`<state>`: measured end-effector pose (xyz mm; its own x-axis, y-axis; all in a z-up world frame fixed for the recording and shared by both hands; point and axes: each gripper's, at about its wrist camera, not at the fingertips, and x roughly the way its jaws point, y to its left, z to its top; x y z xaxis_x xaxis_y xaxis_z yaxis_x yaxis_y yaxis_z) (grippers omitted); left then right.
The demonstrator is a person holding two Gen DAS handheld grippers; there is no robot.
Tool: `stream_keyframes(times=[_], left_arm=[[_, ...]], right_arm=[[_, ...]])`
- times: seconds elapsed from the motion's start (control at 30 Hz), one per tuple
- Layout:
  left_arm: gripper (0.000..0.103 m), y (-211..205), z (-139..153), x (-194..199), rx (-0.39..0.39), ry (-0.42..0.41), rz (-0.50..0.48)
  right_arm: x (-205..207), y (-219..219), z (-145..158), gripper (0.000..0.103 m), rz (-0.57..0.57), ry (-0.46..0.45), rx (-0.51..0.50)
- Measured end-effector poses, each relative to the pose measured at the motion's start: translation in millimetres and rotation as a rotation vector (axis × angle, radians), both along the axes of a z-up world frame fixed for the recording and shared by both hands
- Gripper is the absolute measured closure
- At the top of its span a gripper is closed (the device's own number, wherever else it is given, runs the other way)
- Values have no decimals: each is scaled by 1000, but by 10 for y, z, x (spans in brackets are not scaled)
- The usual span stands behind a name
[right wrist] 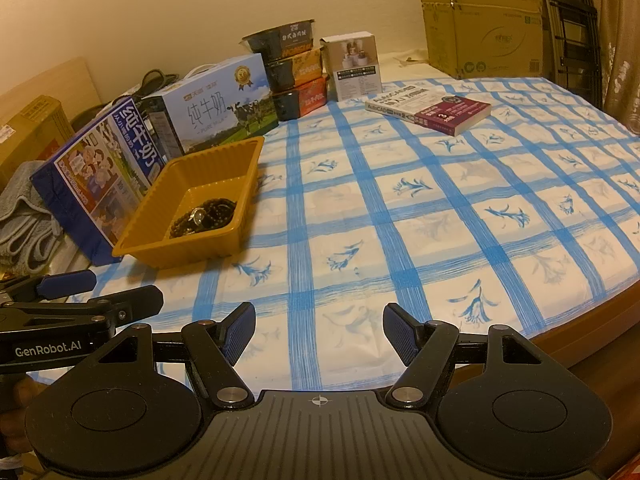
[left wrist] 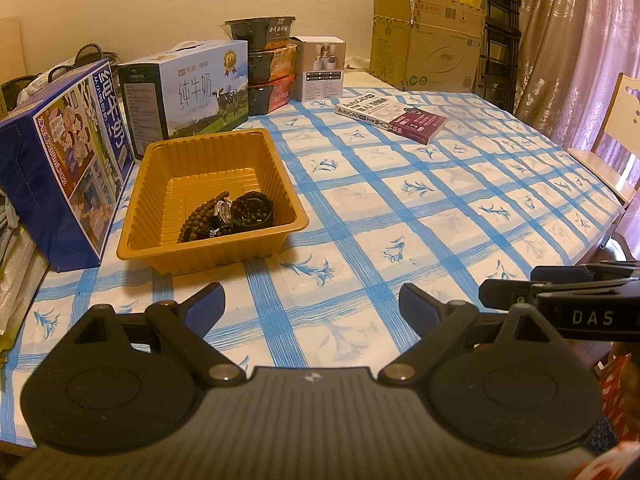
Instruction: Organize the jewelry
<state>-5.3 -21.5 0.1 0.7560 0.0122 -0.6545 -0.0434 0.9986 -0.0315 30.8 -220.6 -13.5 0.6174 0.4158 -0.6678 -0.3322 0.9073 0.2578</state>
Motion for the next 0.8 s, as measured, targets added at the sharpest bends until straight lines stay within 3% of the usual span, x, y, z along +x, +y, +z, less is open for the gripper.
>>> stream_keyframes(times=[0.8], left_arm=[[10,7,-9,-15,0,-2,-1]], right_arm=[[-3,4,0,32,-1,-1,0]])
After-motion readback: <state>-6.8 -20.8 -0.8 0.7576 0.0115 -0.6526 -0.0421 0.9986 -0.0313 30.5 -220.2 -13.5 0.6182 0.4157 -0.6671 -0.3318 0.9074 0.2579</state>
